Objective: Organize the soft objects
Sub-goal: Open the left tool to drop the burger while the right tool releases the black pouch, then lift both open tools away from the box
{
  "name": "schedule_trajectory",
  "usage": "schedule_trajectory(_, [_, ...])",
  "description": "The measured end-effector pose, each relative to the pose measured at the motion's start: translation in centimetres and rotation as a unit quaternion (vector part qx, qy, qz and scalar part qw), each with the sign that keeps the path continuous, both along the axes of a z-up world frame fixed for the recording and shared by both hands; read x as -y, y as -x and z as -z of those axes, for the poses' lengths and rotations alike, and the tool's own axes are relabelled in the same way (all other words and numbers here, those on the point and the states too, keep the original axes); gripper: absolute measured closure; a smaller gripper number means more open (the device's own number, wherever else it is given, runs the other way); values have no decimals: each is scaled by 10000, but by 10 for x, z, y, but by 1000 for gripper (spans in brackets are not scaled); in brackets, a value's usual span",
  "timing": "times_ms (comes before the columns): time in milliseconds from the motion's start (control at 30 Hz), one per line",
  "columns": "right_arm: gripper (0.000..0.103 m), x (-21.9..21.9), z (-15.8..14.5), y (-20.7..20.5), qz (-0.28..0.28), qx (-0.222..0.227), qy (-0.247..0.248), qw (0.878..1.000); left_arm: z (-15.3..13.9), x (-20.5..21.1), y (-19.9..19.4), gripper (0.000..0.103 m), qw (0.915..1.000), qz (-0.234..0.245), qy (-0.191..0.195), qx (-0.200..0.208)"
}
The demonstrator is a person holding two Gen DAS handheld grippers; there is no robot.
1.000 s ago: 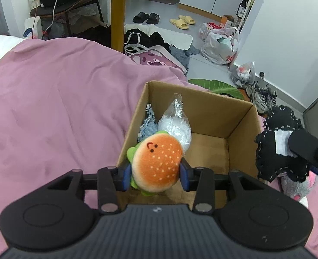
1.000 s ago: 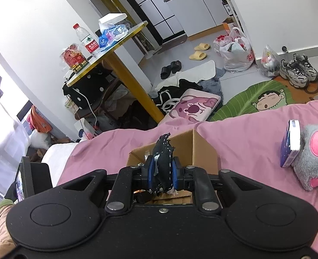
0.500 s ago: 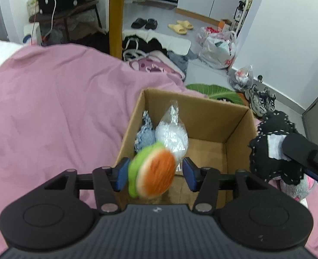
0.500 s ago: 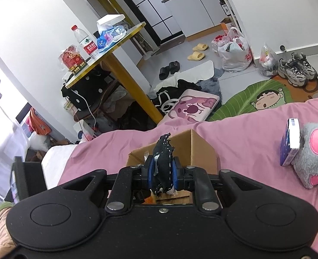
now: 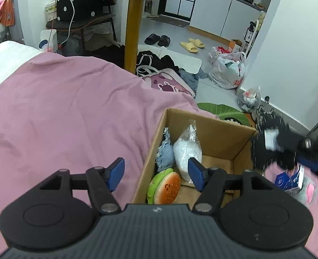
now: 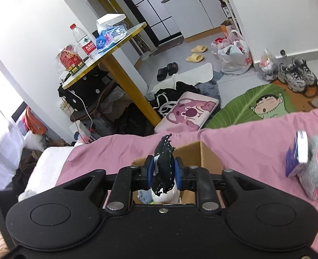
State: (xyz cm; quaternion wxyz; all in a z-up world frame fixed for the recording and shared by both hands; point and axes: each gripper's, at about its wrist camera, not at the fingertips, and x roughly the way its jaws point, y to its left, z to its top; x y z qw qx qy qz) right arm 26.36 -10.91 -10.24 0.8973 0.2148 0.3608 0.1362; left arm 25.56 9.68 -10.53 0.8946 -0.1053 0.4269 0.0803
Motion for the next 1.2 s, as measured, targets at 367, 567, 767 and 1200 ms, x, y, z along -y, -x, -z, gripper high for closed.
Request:
schedule_trajectory(367, [51, 10, -3, 11, 192, -81, 178, 9996, -2, -5, 3, 27, 9999, -85, 3, 79])
schedule_trajectory(567, [40, 19, -4, 22, 250, -170, 283, 9991, -1, -3, 4, 18, 10000, 1, 26, -51])
schedule_trajectory(767, [28, 40, -7, 37, 357, -206, 181, 9990, -11, 2, 10, 8, 9999, 129, -65, 27])
schedule_trajectory(1200, [0, 88, -31, 73, 376, 235, 79, 9990, -52, 31, 36, 0, 9978, 510, -127, 395])
